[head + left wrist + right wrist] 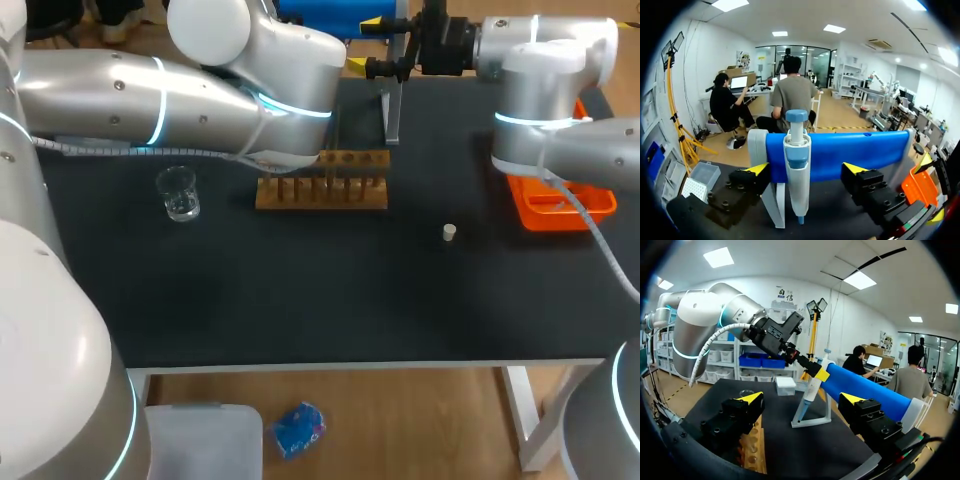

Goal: Invert the test tube, pick up the pipette, mount the tip to pipette, aspirate from beaker and dispense into the tube, eject the tip, return the pipette, and cap with the stopper.

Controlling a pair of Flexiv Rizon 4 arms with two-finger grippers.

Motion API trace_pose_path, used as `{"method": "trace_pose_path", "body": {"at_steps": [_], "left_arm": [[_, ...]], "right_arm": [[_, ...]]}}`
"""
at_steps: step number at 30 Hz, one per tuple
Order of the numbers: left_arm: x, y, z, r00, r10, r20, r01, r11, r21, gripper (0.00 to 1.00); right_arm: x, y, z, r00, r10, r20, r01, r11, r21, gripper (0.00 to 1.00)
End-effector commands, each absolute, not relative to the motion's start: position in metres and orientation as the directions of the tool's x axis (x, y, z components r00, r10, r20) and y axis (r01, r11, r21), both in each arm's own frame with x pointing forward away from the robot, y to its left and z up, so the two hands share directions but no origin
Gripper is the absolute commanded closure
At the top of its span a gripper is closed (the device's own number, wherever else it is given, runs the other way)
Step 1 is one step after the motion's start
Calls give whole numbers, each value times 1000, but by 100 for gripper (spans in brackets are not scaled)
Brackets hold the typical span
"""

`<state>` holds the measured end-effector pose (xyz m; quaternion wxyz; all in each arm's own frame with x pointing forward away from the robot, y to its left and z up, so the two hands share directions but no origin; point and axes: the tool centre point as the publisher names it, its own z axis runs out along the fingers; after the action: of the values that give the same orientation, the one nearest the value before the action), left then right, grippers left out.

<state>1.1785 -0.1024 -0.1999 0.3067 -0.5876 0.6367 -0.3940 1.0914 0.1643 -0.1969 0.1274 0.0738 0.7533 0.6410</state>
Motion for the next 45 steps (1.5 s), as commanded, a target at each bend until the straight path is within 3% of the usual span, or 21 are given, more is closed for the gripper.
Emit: {"method": "trace_pose_path", "body": {"at_steps": [1, 6, 17, 33, 45], "left_arm": [[1172, -102, -192, -139, -988, 73, -492, 5, -871, 0], [1163, -102, -177, -221, -974, 46, -438, 56, -897, 0], [1121, -91, -153, -622, -782, 53, -301, 175, -937, 0], [1116, -83, -154, -663, -747, 53, -275, 178, -945, 0], [1111, -63, -159, -806, -592, 10, -154, 194, -969, 0]], "right_arm": [[1091, 164, -197, -957, 274, -98, -53, 168, 984, 0], [1091, 164, -197, -957, 274, -98, -53, 168, 984, 0], [1091, 164, -197, -957, 274, -98, -53, 168, 984, 0], [1091, 164, -197, -957, 274, -98, -53, 168, 984, 0], [1010, 103, -234, -975, 201, -94, -38, 265, 963, 0]]}}
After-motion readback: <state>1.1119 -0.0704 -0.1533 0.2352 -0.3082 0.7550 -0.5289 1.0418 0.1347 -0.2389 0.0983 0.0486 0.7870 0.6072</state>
